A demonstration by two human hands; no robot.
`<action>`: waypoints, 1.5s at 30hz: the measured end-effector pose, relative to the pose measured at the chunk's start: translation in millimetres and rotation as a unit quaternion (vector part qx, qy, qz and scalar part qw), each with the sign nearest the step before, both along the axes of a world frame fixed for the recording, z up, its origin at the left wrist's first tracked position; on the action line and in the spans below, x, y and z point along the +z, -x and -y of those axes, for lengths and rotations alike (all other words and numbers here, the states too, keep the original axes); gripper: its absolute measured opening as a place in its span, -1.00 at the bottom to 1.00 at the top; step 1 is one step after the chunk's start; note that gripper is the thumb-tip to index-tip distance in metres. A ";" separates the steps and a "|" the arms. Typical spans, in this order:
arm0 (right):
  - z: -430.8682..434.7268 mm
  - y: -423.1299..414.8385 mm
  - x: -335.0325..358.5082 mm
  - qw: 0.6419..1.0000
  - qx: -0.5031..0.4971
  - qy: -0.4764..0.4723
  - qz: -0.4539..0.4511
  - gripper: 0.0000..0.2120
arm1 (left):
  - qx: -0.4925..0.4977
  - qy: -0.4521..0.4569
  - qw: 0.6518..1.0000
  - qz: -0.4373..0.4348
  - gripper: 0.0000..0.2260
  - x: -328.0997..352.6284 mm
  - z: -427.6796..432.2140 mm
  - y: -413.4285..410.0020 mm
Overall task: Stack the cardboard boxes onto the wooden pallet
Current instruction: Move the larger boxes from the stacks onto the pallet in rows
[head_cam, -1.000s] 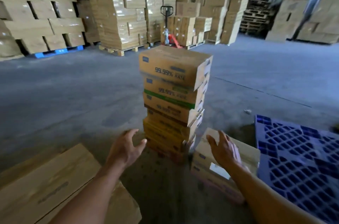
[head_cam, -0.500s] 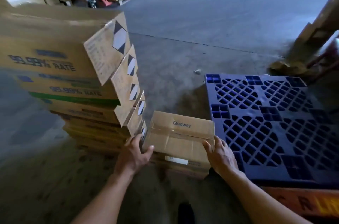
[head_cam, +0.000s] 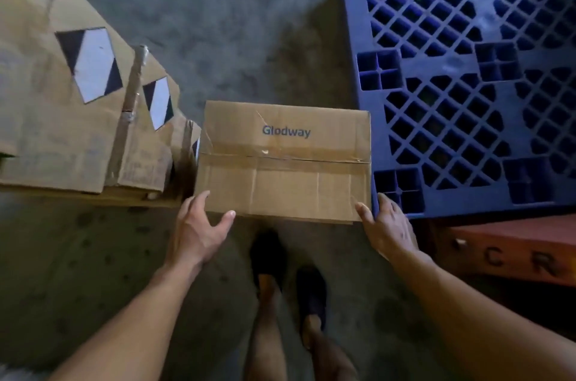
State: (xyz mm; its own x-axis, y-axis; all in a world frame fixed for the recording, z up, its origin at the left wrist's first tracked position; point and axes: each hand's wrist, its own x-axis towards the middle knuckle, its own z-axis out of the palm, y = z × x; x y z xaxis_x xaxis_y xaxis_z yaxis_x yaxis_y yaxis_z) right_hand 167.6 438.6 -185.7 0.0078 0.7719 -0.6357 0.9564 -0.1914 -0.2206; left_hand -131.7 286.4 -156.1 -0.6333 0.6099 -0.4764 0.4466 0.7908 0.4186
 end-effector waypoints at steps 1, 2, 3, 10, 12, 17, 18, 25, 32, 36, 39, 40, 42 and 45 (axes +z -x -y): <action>-2.6 1.5 -11.4 1.000 -0.006 0.002 0.007 -0.25 | 0.000 0.010 1.000 -0.003 -0.40 -13.9 -6.1 6.7; -5.3 3.5 -22.3 1.000 -0.012 0.002 0.012 -0.26 | 0.000 0.015 1.000 -0.006 -0.39 -27.4 -12.8 13.4; -7.2 4.7 -33.6 1.000 -0.020 0.004 0.014 -0.25 | 0.003 0.017 1.000 -0.006 -0.37 -40.7 -19.0 19.4; -18.3 10.4 -102.2 0.995 -0.087 0.040 0.040 -0.05 | 0.018 0.039 0.999 -0.004 -0.07 -118.8 -44.1 52.1; -19.5 9.9 -113.6 0.991 -0.121 0.046 0.041 -0.02 | 0.056 0.040 0.998 -0.007 0.02 -132.3 -46.5 58.6; -20.8 8.7 -123.0 0.985 -0.160 0.062 0.032 -0.18 | 0.149 0.063 0.984 0.077 0.04 -147.3 -52.3 70.1; -20.7 9.6 -119.7 0.983 -0.173 0.064 0.017 -0.21 | 0.151 0.060 0.983 0.081 0.02 -145.2 -52.5 72.3; -36.5 10.1 -59.3 0.968 -0.210 -0.020 -0.135 -0.46 | 0.150 -0.019 0.982 0.110 -0.33 -94.1 -57.0 99.1; -51.3 7.5 39.4 0.930 -0.263 -0.072 -0.245 -0.60 | 0.283 -0.164 0.930 0.170 -0.58 -24.0 -30.9 80.7; -18.9 -10.0 98.9 0.936 -0.232 -0.074 -0.254 -0.59 | 0.332 -0.201 0.895 0.219 -0.47 23.4 25.6 52.1; 18.1 -29.0 141.0 0.929 -0.221 -0.081 -0.285 -0.74 | 0.374 -0.223 0.864 0.254 -0.40 63.0 78.5 26.6; 30.4 -34.7 154.3 0.928 -0.216 -0.080 -0.294 -0.72 | 0.377 -0.232 0.857 0.262 -0.38 76.0 95.8 18.8; 52.9 -43.9 179.9 0.929 -0.201 -0.076 -0.300 -0.44 | 0.379 -0.258 0.846 0.270 -0.43 102.1 130.0 4.8; 87.1 -49.1 219.4 0.923 -0.181 -0.086 -0.329 -0.20 | 0.371 -0.303 0.838 0.261 -0.48 141.4 183.1 -12.2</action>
State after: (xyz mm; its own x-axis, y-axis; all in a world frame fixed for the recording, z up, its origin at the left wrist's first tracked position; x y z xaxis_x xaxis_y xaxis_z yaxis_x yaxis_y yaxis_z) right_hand 216.6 351.4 33.7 -0.0580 0.8840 -0.4639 0.4852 -0.3812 -0.7870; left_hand -119.5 103.3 -14.7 -0.7469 0.3713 -0.5516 -0.4428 0.3410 0.8292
